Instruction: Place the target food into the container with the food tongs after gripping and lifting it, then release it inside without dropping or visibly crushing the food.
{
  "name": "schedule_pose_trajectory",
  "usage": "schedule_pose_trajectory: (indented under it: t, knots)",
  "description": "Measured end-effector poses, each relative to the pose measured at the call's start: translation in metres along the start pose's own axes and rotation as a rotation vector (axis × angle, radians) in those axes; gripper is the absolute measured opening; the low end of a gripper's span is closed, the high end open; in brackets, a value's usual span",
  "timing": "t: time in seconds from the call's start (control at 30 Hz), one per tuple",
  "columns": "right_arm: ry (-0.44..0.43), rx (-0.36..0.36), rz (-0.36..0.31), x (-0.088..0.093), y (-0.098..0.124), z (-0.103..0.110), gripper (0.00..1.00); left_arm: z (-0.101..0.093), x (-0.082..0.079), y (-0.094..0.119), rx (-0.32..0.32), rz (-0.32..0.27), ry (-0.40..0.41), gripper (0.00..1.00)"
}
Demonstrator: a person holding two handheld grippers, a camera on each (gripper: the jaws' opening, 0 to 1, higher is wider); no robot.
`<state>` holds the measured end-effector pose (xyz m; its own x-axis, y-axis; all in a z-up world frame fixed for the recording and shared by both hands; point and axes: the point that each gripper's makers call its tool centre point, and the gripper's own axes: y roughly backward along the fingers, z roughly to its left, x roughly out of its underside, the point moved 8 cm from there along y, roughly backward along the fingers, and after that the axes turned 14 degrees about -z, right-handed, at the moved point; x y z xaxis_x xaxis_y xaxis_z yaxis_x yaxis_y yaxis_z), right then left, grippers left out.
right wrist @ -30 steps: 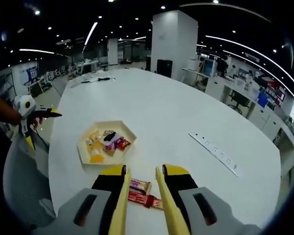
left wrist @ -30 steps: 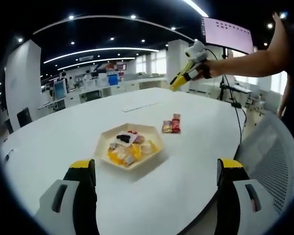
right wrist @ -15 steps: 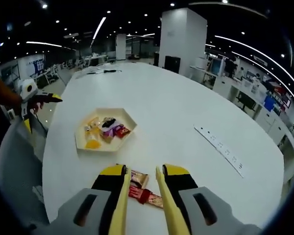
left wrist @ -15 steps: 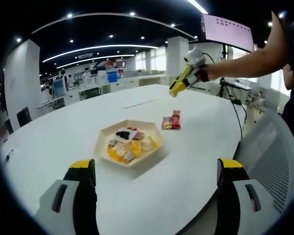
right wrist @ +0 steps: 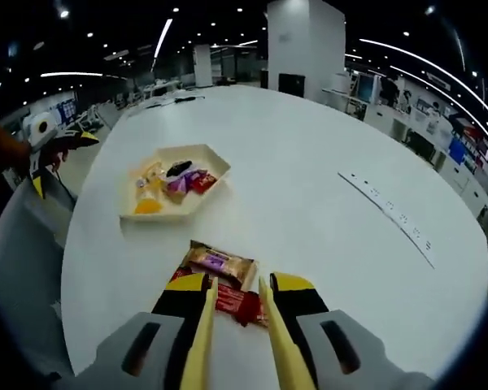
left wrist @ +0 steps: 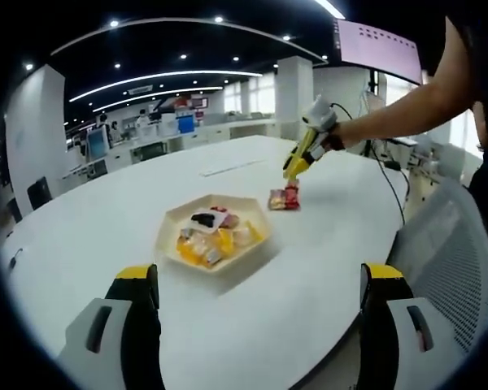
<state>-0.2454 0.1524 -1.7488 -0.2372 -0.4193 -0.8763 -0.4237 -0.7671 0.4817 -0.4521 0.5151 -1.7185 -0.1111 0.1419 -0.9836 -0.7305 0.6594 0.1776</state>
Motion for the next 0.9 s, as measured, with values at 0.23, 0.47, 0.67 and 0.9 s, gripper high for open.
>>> schedule_pose_trajectory:
  t: [0.23, 0.47, 0.67, 0.9]
  knots:
    - [-0.032, -0.012, 0.008, 0.009, -0.010, -0.001, 0.29, -0.001, 0.001, -0.001, 0.005, 0.012, -0.003, 0.99]
    - [-0.055, -0.022, 0.018, 0.014, -0.010, -0.001, 0.29, 0.000, 0.002, -0.001, 0.006, 0.015, -0.002, 0.99]
    - [-0.060, -0.068, 0.047, 0.018, -0.005, 0.009, 0.29, -0.001, 0.001, -0.001, 0.010, 0.015, -0.001, 0.99]
    - [-0.052, -0.091, 0.074, 0.021, 0.002, 0.020, 0.29, -0.001, 0.001, -0.001, 0.013, 0.014, -0.004, 0.99]
